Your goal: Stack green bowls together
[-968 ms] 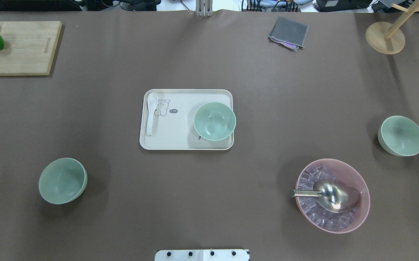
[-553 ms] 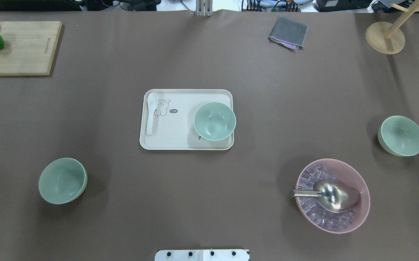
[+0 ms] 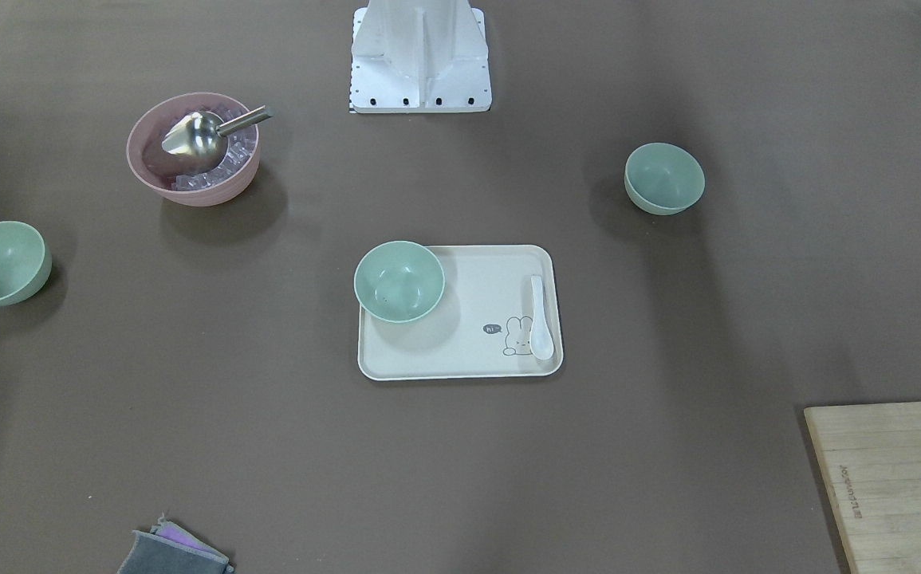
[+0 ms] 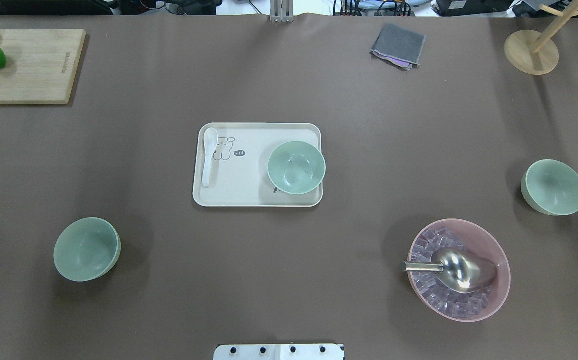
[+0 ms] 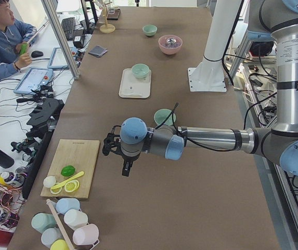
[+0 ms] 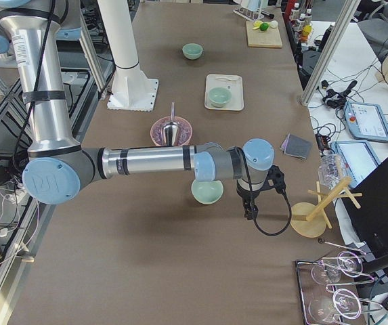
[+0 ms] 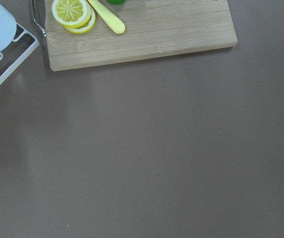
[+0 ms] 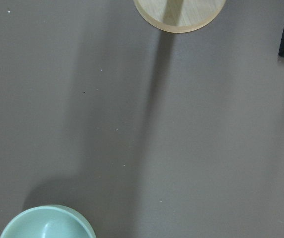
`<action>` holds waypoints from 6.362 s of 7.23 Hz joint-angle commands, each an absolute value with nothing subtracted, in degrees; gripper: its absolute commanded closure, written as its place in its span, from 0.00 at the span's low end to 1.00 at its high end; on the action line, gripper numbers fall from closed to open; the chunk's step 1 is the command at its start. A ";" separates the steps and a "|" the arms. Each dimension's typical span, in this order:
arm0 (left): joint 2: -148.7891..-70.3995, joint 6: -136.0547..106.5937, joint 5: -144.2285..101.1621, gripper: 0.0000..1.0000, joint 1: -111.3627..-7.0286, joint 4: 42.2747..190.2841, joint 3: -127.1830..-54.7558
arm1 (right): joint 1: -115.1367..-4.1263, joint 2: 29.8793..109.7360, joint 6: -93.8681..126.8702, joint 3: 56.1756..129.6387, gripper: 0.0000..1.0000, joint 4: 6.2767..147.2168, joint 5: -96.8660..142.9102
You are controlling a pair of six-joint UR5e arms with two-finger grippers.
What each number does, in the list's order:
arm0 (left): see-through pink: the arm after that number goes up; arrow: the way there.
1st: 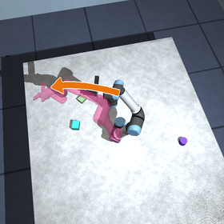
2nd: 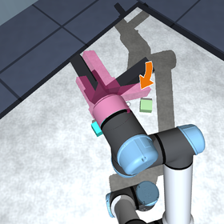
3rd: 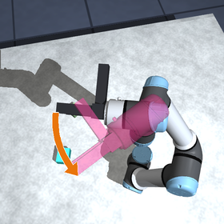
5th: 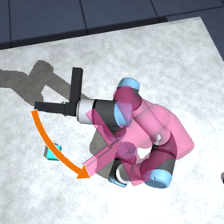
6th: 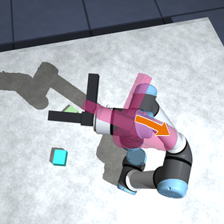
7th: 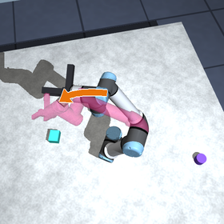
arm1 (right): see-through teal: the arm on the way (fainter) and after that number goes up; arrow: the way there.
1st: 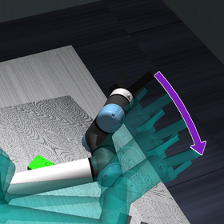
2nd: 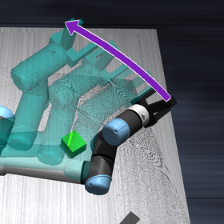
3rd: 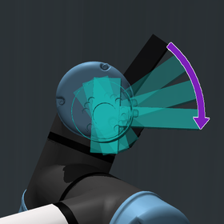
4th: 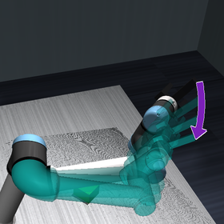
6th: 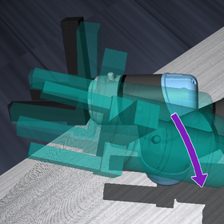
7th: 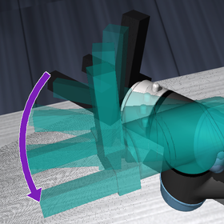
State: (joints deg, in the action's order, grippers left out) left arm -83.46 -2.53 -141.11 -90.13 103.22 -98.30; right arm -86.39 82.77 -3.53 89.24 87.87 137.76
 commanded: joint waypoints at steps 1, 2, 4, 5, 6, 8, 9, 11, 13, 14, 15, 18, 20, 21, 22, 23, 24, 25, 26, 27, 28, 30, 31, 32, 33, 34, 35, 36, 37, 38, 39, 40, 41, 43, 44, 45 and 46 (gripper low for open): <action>-83.50 -2.81 -141.50 0.02 -90.09 103.18 -98.61 | -83.60 83.23 -0.10 89.39 0.00 87.80 140.01; -83.50 -2.90 -141.59 0.02 -90.09 103.27 -98.61 | -81.67 83.49 0.70 89.04 0.01 85.11 139.92; -83.50 -2.90 -141.59 0.02 -90.09 103.18 -98.53 | -76.40 87.07 7.87 88.95 0.04 76.08 137.31; -83.67 -2.90 -141.59 0.02 -90.09 103.18 -98.61 | -74.90 89.54 9.04 88.95 0.06 71.33 135.72; -83.85 -2.99 -141.59 0.02 -90.09 103.18 -98.61 | -73.93 90.69 9.05 88.86 0.10 70.84 135.79; -83.85 -2.99 -141.59 0.02 -90.09 103.18 -98.70 | -71.55 91.14 9.84 88.33 0.12 70.84 135.70; -83.85 -2.99 -141.59 0.02 -90.09 103.27 -98.70 | -70.76 91.14 9.93 87.63 0.13 70.75 135.70; -84.11 -2.99 -141.59 0.02 -90.09 103.18 -98.70 | -69.88 91.14 11.59 87.36 0.21 70.49 136.05; -84.11 -2.99 -141.59 0.02 -90.09 103.18 -98.79 | -68.21 91.14 12.13 86.49 0.25 70.40 136.05; -84.20 -2.99 -141.59 0.02 -90.09 103.18 -98.70 | -67.94 91.23 12.13 86.05 0.28 70.40 135.88; -84.46 -2.99 -141.59 0.02 -90.09 103.18 -98.70 | -67.94 91.23 12.22 85.87 0.56 70.40 135.97; -84.46 -3.08 -141.68 0.02 -90.09 103.01 -98.79 | -68.11 91.23 12.22 87.44 1.00 70.40 137.19; -87.34 -20.44 -145.71 0.02 -84.60 102.92 -99.83 | -68.64 85.91 23.04 95.67 1.00 75.82 142.29; -87.45 -30.14 -145.20 0.02 -76.63 103.01 -102.37 | -68.64 79.87 29.47 96.50 1.00 78.02 142.21; -87.45 -39.20 -141.63 0.02 -70.46 104.14 -106.57 | -66.99 74.15 37.27 96.33 1.00 78.92 141.95; -87.10 -45.46 -139.24 0.02 -64.48 105.72 -109.05 | -62.88 69.13 46.05 95.81 1.00 78.93 140.29; -87.10 -49.88 -137.22 0.03 -59.55 108.52 -109.25 | -58.32 64.04 56.50 95.54 1.00 78.84 136.53; -86.32 -53.31 -135.37 0.03 -55.59 110.98 -109.25 | -54.01 60.33 64.26 95.45 1.00 78.84 135.02; -84.83 -58.13 -130.83 0.03 -50.41 115.27 -109.16 | -49.88 58.38 69.38 95.45 1.00 78.84 131.61; -84.21 -59.92 -129.74 0.03 -48.01 117.57 -108.73 | -46.27 56.79 72.65 94.49 1.00 78.58 128.35; -84.46 -62.73 -129.64 0.03 -46.16 117.77 -108.89 | -44.14 53.82 75.90 92.39 1.00 78.31 127.54; -84.29 -62.75 -129.38 0.03 -45.70 118.48 -109.07 | -42.20 50.90 77.87 90.10 1.00 77.96 124.99; -84.46 -62.75 -129.38 0.03 -45.62 118.48 -109.16 | -41.06 50.71 77.96 89.91 1.00 77.96 124.81; -84.46 -62.75 -129.37 0.03 -45.53 118.48 -109.07 | -40.17 50.71 78.05 89.83 1.00 77.87 123.67; -84.46 -62.67 -129.11 0.03 -44.66 118.48 -108.72 | -40.17 51.23 77.87 90.00 0.04 77.78 123.58; -84.20 -62.67 -127.63 0.03 -43.43 118.48 -108.63 | -40.51 52.28 77.35 90.61 0.00 77.87 123.75; -84.20 -62.84 -126.49 0.03 -42.20 118.48 -108.20 | -41.30 52.38 77.08 91.31 0.00 77.96 124.71; -84.46 -62.93 -126.56 0.05 -41.23 118.48 -108.19 | -41.83 52.73 77.08 92.62 0.00 78.05 125.41; -84.64 -63.02 -126.56 0.23 -39.74 118.48 -108.19 | -44.10 53.00 76.99 92.81 0.00 78.05 127.86; -84.64 -63.02 -127.17 0.92 -39.73 118.48 -108.54 | -46.73 53.96 75.16 92.81 0.00 78.05 130.23; -85.33 -63.02 -127.18 1.00 -39.47 118.48 -108.11 | -48.85 55.44 71.84 92.90 0.00 78.05 131.47; -85.52 -63.02 -127.26 1.00 -39.29 118.48 -108.37 | -50.96 56.42 69.46 92.90 0.00 78.05 133.66; -87.87 -63.37 -127.27 1.00 -39.37 118.22 -108.46 | -54.11 58.51 67.26 93.07 0.00 78.13 135.86; -102.72 -74.28 -130.16 1.00 -39.37 114.29 -105.06 | -60.44 64.57 54.47 92.82 0.00 78.48 139.12; -115.88 -77.05 -129.82 1.00 -39.29 105.47 -101.81 | -63.25 67.21 46.92 92.20 0.00 78.92 139.22; -122.71 -77.60 -129.64 1.00 -39.03 99.38 -100.99 | -65.02 68.72 42.93 91.33 0.00 78.93 139.57; -125.22 -79.43 -129.46 1.00 -38.85 99.49 -99.77 | -65.47 69.77 41.93 91.14 0.00 78.93 139.57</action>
State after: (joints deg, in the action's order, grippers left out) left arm -119.46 -77.32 -129.64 -39.07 102.31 -101.39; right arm -64.13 68.07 45.06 91.65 78.87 139.39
